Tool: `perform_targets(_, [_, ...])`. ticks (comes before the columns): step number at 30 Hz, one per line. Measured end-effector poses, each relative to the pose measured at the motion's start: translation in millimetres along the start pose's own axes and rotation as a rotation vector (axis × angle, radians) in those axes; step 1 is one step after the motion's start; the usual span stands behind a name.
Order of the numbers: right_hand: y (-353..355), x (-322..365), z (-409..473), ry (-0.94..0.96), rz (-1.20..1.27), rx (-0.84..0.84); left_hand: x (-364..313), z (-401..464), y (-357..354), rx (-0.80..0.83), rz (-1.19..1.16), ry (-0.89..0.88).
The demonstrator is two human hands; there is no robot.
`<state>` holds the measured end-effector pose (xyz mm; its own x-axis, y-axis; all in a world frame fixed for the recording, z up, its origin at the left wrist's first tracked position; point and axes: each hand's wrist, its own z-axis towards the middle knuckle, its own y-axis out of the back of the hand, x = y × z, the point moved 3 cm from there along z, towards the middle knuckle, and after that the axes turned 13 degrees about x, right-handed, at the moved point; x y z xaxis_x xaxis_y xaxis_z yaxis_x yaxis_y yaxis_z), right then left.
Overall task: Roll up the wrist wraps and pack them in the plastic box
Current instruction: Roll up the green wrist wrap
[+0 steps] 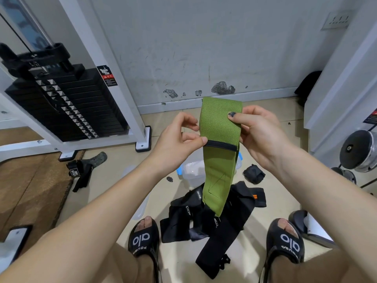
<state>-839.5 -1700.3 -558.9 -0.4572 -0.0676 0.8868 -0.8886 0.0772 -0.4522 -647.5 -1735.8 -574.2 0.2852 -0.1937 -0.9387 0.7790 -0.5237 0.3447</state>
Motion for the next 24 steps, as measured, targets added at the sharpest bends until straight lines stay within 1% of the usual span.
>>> perform_targets(5, [-1.9,2.2,0.0,-0.014,0.017,0.042,-2.7,1.4,3.7,0.136,0.081,-0.048])
perform_targets(7, [-1.5,2.0,0.0,0.003,0.005,0.037,-0.9,1.3,4.0,0.139,0.079,-0.043])
perform_targets(10, [-0.9,3.3,-0.6,0.052,-0.073,0.011,0.1,2.3,4.3,0.113,0.181,-0.062])
perform_targets(12, [-1.2,4.8,-0.6,0.085,-0.095,0.004,-0.8,2.2,2.4,0.133,0.213,-0.071])
perform_targets(16, [-1.9,7.5,0.6,0.111,-0.148,0.023,-0.7,1.1,-3.1,0.217,0.164,-0.054])
perform_targets(20, [-1.9,6.8,0.6,0.117,-0.155,0.032,2.0,2.6,-2.4,0.218,0.169,-0.045])
perform_targets(24, [-2.6,6.6,0.7,0.104,-0.110,0.051,2.1,4.5,-2.3,0.230,0.115,-0.054])
